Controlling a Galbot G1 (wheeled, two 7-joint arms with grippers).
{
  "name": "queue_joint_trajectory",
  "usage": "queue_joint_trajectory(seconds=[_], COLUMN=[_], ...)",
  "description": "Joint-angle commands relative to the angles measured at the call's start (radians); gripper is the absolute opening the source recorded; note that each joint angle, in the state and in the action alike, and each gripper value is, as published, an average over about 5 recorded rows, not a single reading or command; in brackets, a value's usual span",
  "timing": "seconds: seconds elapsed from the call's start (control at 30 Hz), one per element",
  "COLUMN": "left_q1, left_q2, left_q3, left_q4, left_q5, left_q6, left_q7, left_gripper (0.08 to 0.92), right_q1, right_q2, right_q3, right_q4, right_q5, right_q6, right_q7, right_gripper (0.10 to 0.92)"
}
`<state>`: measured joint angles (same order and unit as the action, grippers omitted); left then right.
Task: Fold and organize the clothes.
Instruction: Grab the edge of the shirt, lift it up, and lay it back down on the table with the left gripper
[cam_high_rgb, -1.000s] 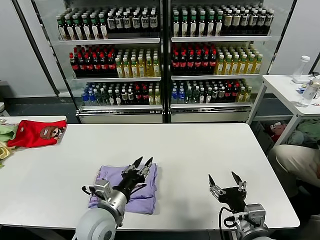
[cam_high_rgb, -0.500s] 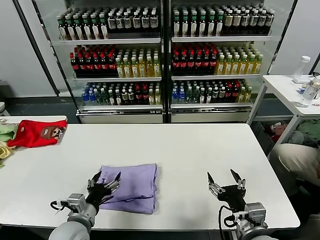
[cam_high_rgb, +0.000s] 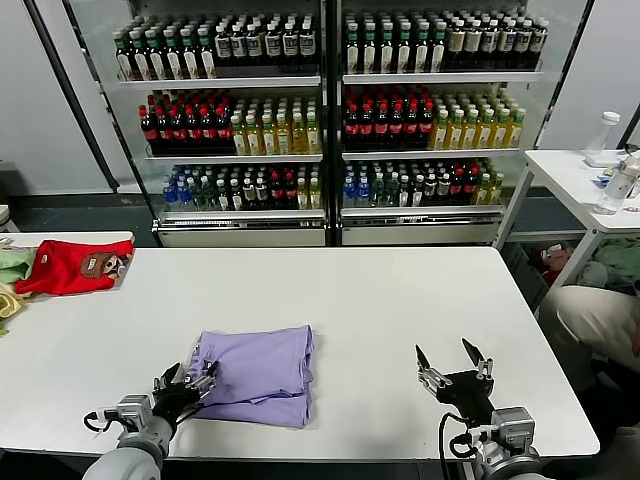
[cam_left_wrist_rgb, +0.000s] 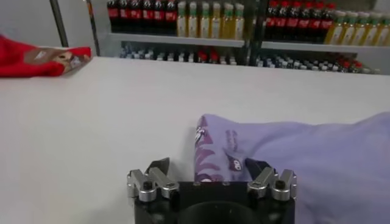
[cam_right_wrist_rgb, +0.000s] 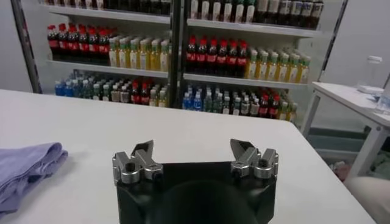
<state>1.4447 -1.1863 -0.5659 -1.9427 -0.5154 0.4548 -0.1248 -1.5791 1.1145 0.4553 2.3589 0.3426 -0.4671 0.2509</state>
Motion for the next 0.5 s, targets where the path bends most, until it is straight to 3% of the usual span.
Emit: queue_joint_trajectory(seconds=[0.03,0.5], left_q1=[0.001,0.009], left_q2=[-0.006,-0.015], left_q3=[-0.027,-0.023], left_q4=[0.034,0.033], left_q5=[-0.16,-0.163], left_q6=[0.015,0.012], left_q7=[0.018,0.034], left_gripper=[0.782,0.382], right_q1=[0.005,0.005], right_q2=[-0.001,0.0], right_q3=[-0.002,0.003], right_q4=[-0.004,-0.006], right_q5=[0.001,0.005], right_q6=[0.001,0.003], right_q7=[-0.001,-0.001], right_gripper=[0.823,0.823])
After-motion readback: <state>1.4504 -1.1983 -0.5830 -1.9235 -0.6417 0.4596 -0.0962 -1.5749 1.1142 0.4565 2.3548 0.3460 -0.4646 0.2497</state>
